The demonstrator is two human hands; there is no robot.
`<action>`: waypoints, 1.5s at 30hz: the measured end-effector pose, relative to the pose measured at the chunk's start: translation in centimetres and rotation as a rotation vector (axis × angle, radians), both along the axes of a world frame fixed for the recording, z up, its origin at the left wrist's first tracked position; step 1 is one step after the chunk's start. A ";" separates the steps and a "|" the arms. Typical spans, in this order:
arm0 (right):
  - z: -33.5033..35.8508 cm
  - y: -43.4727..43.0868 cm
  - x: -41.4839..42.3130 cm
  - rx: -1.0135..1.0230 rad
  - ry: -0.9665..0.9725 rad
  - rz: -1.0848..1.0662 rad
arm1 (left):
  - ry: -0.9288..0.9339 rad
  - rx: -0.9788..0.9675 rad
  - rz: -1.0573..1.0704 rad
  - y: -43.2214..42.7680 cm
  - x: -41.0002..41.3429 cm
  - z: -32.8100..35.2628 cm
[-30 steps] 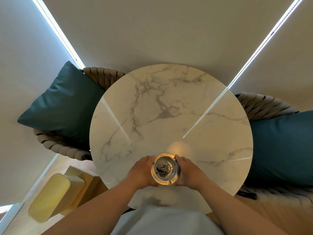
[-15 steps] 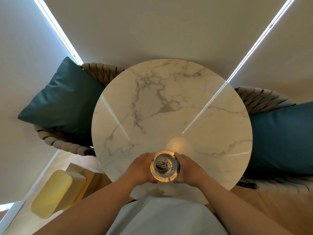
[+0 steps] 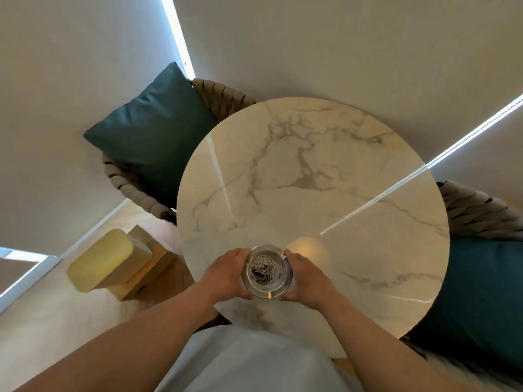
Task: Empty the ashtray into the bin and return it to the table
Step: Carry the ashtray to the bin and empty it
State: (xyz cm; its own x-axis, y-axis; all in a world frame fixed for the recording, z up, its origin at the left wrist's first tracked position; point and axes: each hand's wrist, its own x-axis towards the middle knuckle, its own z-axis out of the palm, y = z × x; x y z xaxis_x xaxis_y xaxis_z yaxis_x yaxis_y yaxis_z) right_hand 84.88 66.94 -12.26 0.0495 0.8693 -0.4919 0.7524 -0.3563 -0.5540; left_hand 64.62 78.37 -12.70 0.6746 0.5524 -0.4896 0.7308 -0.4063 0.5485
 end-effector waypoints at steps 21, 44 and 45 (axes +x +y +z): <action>-0.1 15.1 -24.1 0.025 0.003 0.512 | -0.082 0.026 0.551 3.1 -27.5 -0.5; -3.4 31.5 -48.3 -0.069 0.023 0.840 | -0.064 -0.021 0.886 11.6 -50.0 -1.8; -3.4 31.6 -48.4 -0.065 0.025 0.835 | -0.058 -0.016 0.880 11.8 -50.1 -1.8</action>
State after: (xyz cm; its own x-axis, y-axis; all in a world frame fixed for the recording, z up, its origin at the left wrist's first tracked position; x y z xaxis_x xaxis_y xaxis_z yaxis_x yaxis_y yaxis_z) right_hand 36.51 98.57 -15.67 -0.6098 0.5851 -0.5347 0.7708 0.2807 -0.5719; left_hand 14.53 90.20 -14.51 0.0315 0.8765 -0.4803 0.7459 0.2993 0.5950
